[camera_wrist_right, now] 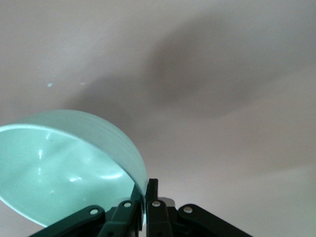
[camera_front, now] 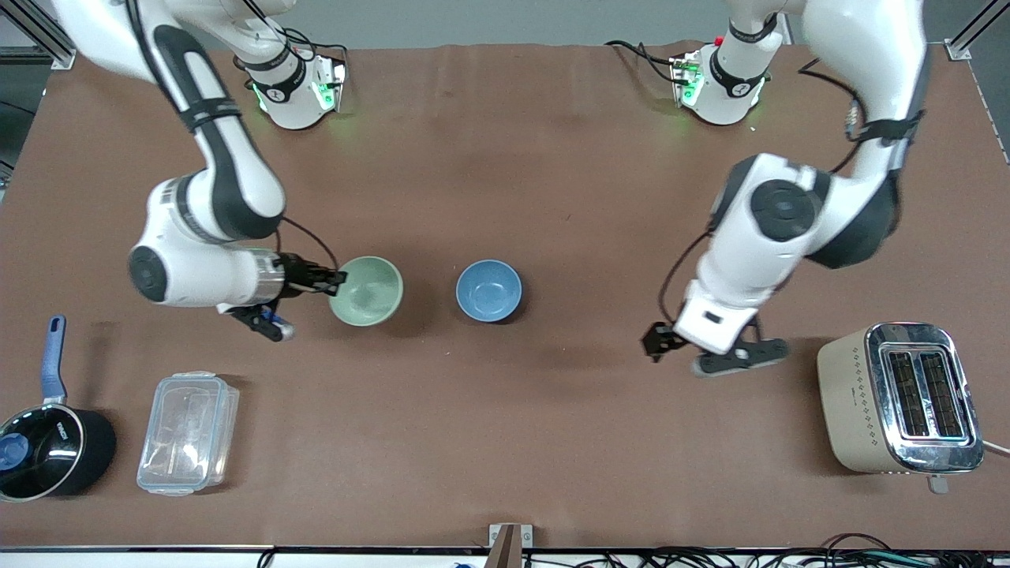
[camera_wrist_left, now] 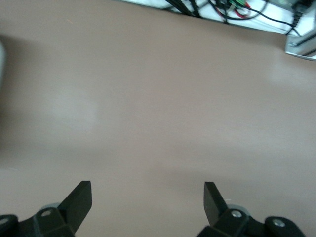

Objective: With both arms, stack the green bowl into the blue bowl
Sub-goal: 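Release the blue bowl and raise the left gripper away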

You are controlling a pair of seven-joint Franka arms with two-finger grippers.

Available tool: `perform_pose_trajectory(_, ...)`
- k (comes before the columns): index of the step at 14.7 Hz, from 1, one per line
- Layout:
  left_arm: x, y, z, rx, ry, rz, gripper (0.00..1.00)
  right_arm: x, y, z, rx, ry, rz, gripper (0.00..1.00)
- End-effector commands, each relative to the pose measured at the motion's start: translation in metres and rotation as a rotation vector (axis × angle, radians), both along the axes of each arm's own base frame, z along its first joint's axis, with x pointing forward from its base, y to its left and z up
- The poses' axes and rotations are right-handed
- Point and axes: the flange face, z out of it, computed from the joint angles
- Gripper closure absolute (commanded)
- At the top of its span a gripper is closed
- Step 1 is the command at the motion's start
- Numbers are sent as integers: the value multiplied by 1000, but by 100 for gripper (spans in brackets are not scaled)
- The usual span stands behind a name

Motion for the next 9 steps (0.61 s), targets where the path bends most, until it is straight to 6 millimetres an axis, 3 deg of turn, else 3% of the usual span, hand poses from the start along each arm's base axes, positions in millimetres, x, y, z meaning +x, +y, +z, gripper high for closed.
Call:
perform_pose_trajectory(1,-12,42,42,63,16,-52,0,-18,63,13,11,-22,-72,99)
perform_pose_trajectory(3,-22,60,74,95,17,-108,0,-25,100,17,44,-23,-87,99)
perform_pose_trajectory(6,-44,83,110,99,77,-164,0,-32,130,1,39,-55,-101,99)
perform_pose_trajectory(9,-64,106,142,78,105,-219,0,-37,140,-11,31,-44,-90,98)
